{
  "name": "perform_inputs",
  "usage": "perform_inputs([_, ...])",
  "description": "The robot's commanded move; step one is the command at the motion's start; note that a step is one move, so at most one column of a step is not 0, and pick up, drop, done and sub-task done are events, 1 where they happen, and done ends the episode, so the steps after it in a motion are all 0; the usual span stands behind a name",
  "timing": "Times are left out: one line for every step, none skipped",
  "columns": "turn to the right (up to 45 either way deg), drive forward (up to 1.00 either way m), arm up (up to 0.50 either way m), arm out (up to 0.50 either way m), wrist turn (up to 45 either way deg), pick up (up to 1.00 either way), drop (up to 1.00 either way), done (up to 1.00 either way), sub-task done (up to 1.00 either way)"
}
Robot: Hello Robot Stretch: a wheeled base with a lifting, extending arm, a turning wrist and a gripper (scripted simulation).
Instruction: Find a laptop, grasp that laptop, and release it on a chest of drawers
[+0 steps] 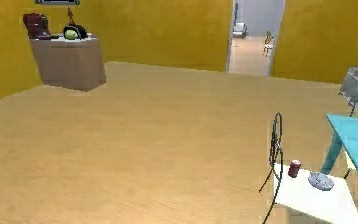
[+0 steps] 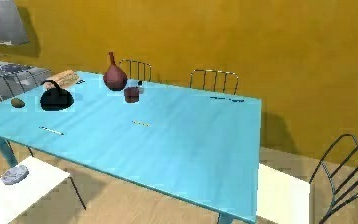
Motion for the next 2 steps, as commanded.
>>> perform_inputs([0.0, 0.85, 0.00, 0.00, 0.0, 0.00, 0.00, 0.00, 0.00])
perform_inputs([18.0, 0.00, 0.00, 0.00, 0.0, 0.00, 0.00, 0.00, 0.00])
